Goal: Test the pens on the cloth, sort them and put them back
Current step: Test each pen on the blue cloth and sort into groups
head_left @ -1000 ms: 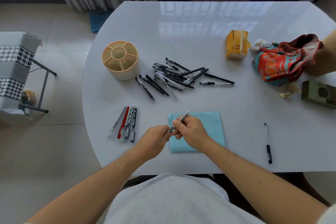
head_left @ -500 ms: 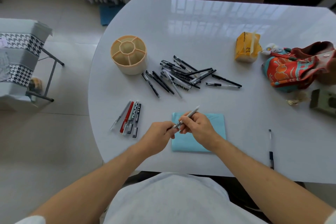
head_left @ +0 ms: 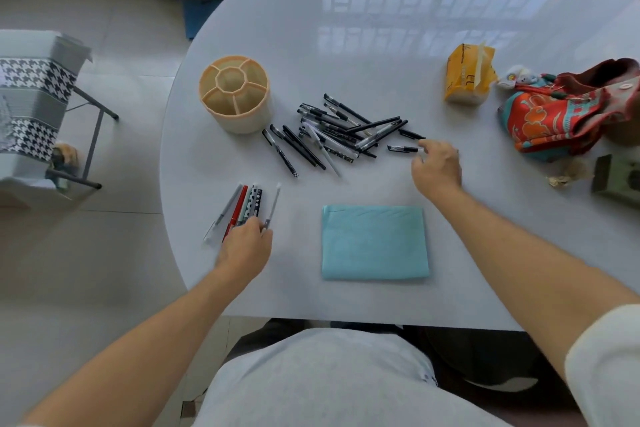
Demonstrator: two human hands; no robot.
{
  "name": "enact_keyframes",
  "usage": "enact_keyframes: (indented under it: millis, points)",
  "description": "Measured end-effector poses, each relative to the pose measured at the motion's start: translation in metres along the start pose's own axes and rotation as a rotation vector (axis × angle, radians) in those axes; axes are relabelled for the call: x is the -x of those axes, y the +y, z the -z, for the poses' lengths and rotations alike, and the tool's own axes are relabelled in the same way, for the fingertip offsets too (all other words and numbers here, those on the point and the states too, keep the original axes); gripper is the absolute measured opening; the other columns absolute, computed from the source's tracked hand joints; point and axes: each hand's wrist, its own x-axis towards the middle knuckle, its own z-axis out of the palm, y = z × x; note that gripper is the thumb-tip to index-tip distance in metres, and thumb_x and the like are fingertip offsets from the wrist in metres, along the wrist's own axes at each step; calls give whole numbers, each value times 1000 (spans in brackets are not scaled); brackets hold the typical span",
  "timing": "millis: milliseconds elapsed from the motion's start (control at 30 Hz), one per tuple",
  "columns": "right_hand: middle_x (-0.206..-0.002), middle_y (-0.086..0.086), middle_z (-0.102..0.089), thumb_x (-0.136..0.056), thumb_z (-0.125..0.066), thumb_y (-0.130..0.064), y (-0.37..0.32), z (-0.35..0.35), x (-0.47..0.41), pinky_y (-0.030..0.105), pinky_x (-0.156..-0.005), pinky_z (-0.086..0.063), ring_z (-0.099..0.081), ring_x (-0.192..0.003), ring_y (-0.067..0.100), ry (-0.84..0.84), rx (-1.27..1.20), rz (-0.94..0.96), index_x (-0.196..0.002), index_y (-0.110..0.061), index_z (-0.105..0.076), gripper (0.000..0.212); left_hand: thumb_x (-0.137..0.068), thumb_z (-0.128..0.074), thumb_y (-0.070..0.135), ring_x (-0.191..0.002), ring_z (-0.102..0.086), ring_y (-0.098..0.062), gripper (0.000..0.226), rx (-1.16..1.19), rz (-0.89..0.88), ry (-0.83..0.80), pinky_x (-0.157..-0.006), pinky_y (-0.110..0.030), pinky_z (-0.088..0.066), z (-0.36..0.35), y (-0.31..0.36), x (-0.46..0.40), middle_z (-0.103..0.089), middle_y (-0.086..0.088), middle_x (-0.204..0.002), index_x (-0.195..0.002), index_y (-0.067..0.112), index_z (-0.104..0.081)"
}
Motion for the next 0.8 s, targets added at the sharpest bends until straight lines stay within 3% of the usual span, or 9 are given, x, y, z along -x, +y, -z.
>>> enact_keyframes:
  millis: [133,233,300,367,500,633,733,800]
  points:
    - [-126,17,-54,-96,-52,-14,14,-7,-18,42,-99,-41,-40,-122,39,-13,266,55,-128,-18,-66,35,-103,-41,32,-74,-60,-25,29,-246,-1,45,-59,-38,-51,3,-1,-2,-63,-4,-82,-99,12,-61]
    - [-125,17,-54,-97,-53,-19,18,-11,-17,43,-98,-40,-40,-122,38,-36,379,58,-116,-14,-67,24,-100,-42,36,-66,-54,-22,28,-250,92,41,-51,-31,-36,5,-1,-6,-56,-1,-74,-95,13,-57]
    - [-125,18,-55,-97,-54,-21,20,-10,-12,44,-99,-41,-40,-122,38,-62,390,86,-113,-12,-67,23,-99,-44,36,-63,-53,-20,25,-253,114,39,-49,-29,-36,4,-3,-8,-56,-2,-73,-96,13,-54]
    - [-119,17,-61,-96,-56,-23,20,-5,-3,43,-95,-44,-47,-119,38,-93,261,79,-109,-13,-67,20,-97,-47,33,-64,-55,-21,22,-241,123,40,-49,-29,-38,5,-5,-9,-58,-4,-76,-98,12,-52]
    - [-87,4,-72,-92,-63,-31,22,11,36,40,-79,-54,-66,-85,30,-163,-105,-9,-97,-21,-62,11,-91,-53,35,-72,-58,-27,26,-220,145,36,-58,-34,-45,6,-10,-11,-59,-6,-80,-99,10,-49]
    - [-66,2,-68,-90,-71,-19,29,14,96,41,-65,-56,-62,-58,19,-254,-469,-112,-89,-22,-67,5,-89,-57,41,-68,-56,-24,25,-280,112,71,-59,-33,-44,7,-9,-12,-60,0,-77,-92,17,-49]
    - [-70,8,-64,-90,-70,-5,32,14,135,37,-61,-54,-58,-58,17,-336,-680,-164,-94,-20,-74,17,-89,-64,46,-61,-51,-11,25,-198,-147,159,-54,-30,-38,6,13,-8,-55,11,-71,-85,27,-47]
    - [-72,8,-63,-89,-70,1,30,16,153,32,-62,-55,-58,-61,18,-400,-760,-150,-96,-21,-78,24,-89,-65,46,-63,-51,-1,23,-90,-408,119,-58,-27,-44,3,38,0,-58,15,-87,-101,30,-53]
